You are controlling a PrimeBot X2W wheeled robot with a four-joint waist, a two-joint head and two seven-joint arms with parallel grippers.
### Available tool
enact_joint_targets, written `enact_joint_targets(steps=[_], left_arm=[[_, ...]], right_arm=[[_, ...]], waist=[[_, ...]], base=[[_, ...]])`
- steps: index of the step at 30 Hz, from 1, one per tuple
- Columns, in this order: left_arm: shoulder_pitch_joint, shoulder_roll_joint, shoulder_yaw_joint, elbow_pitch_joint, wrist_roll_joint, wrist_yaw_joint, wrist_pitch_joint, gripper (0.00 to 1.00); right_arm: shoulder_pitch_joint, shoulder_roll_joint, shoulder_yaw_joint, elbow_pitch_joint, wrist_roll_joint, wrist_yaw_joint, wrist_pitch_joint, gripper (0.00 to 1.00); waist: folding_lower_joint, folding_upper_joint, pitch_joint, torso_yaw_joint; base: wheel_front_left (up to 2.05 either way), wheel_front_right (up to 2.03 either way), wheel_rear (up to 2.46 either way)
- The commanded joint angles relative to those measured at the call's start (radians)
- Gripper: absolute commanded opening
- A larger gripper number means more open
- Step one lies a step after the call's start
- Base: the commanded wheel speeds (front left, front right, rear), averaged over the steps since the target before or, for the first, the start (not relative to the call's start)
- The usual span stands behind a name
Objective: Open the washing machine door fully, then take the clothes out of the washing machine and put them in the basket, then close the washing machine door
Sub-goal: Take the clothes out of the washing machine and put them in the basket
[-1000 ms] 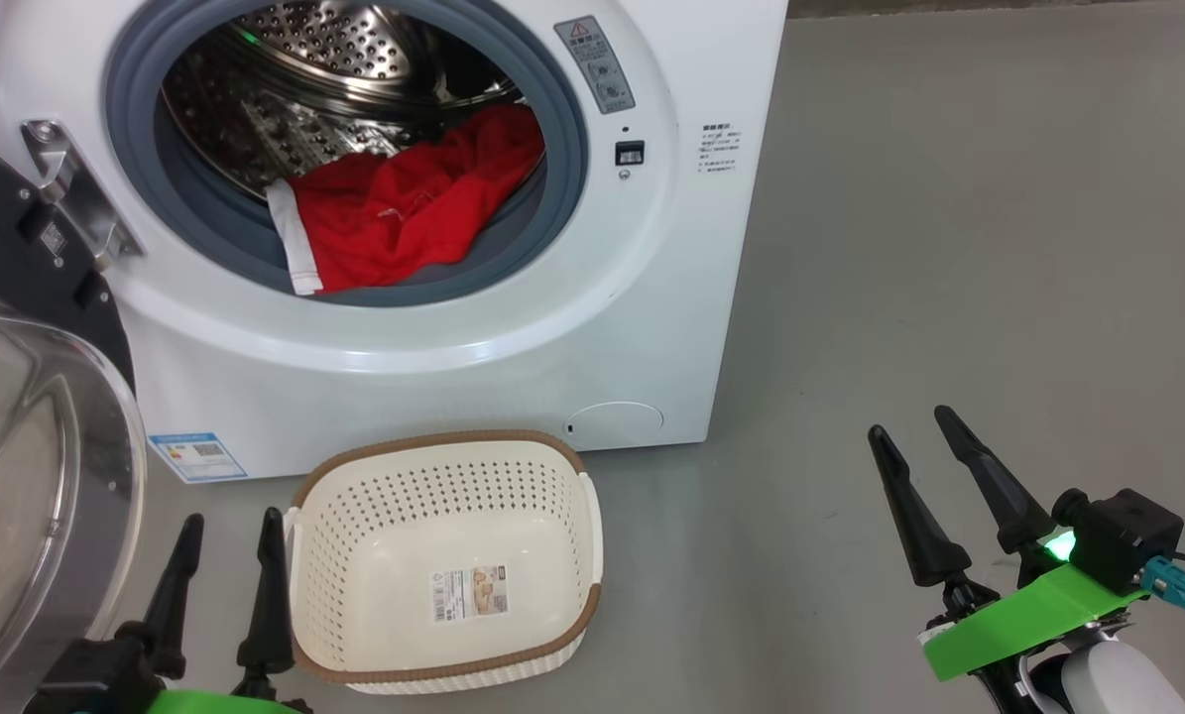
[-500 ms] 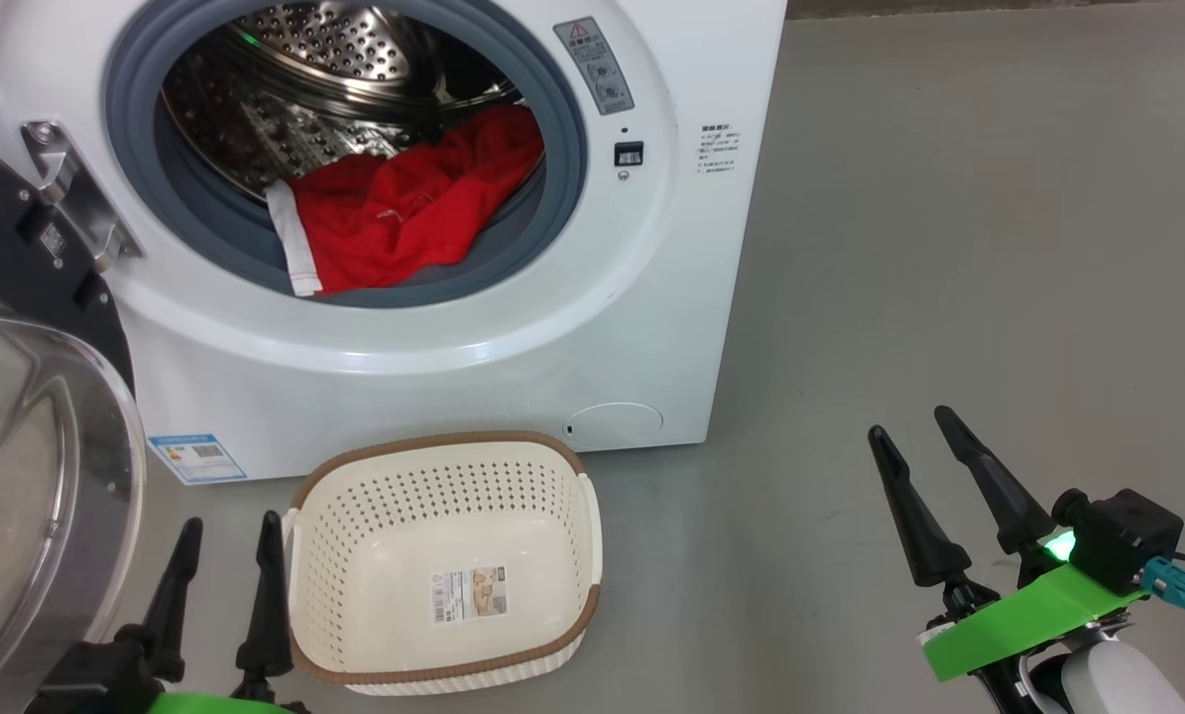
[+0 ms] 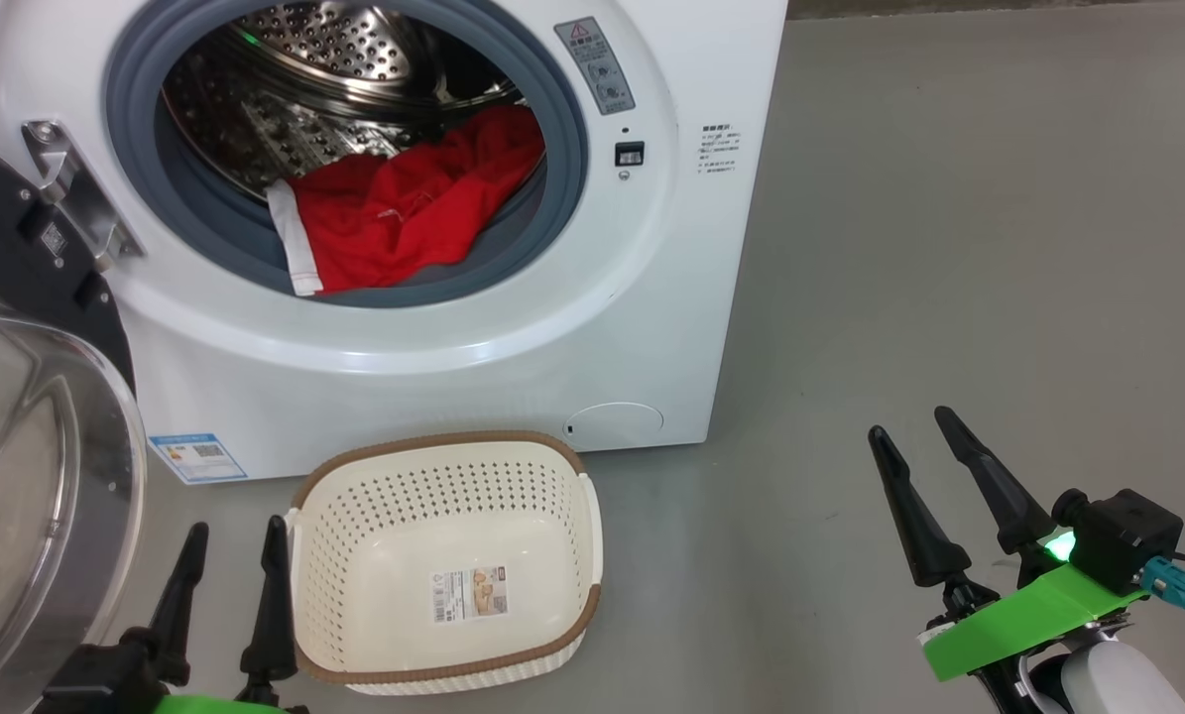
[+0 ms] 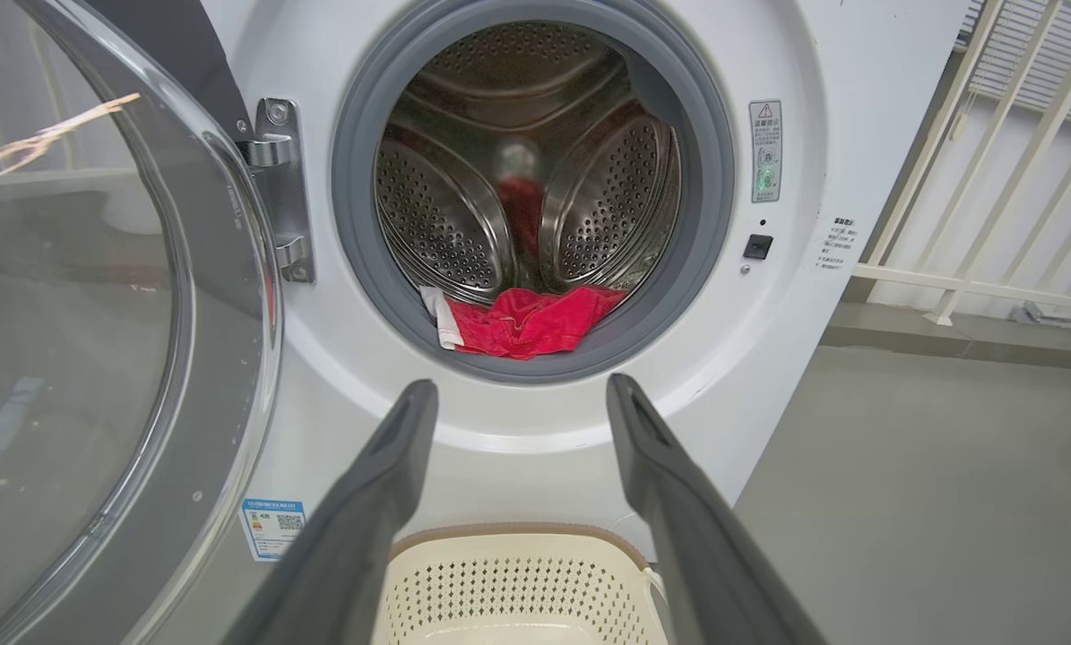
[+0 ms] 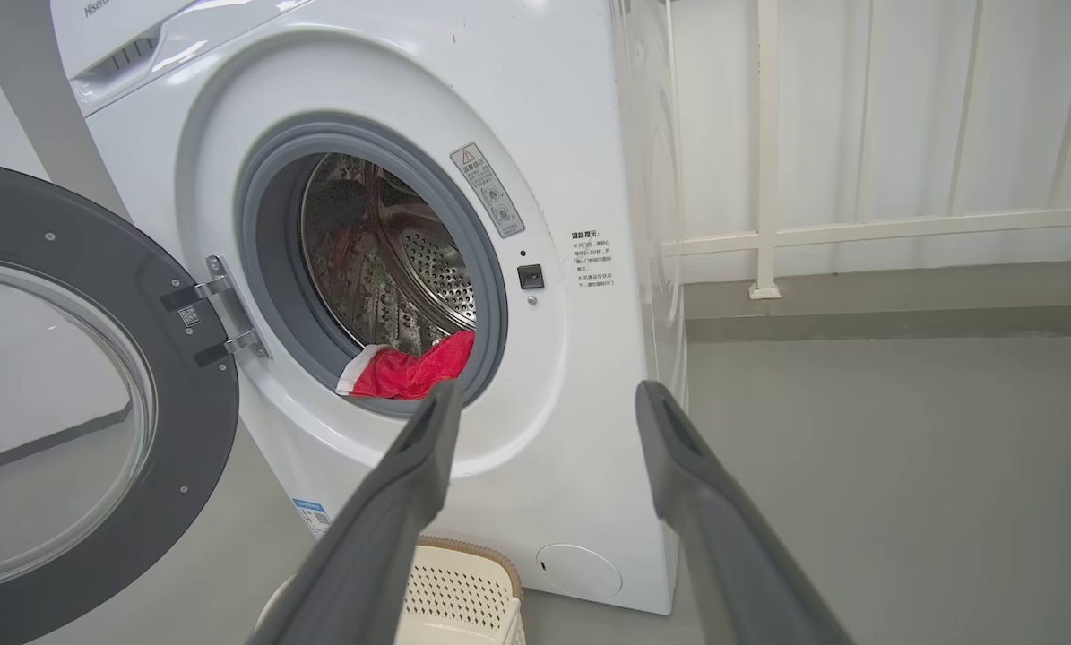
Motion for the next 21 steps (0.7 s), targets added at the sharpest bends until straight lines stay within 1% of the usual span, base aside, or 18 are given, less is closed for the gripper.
enact_joint_targets(steps=[1, 5, 9, 21], left_arm=[[-0.018, 0.010, 0.036, -0.018, 0.009, -0.009, -0.012, 1.00], [-0.020, 0.008, 0.037, -0.018, 0.009, -0.012, -0.012, 1.00], [-0.021, 0.006, 0.038, -0.018, 0.010, -0.014, -0.012, 1.00], [-0.024, 0.001, 0.045, -0.013, 0.015, -0.018, -0.012, 1.00]], right_arm=[[-0.016, -0.009, 0.013, -0.022, -0.006, 0.002, -0.012, 1.00], [-0.015, -0.008, 0.013, -0.023, -0.007, 0.002, -0.012, 1.00], [-0.017, -0.007, 0.013, -0.023, -0.007, 0.002, -0.012, 1.00], [-0.016, -0.006, 0.012, -0.023, -0.006, 0.002, -0.012, 1.00]], waist=[[0.0000, -0.0001, 0.000, 0.000], [0.0000, -0.0001, 0.003, 0.000], [0.0000, -0.0001, 0.005, -0.001], [0.0000, -0.0001, 0.007, -0.001]], base=[[0.00, 0.00, 0.00], [0.26, -0.26, 0.00], [0.81, -0.81, 0.00], [1.48, -1.48, 0.00]])
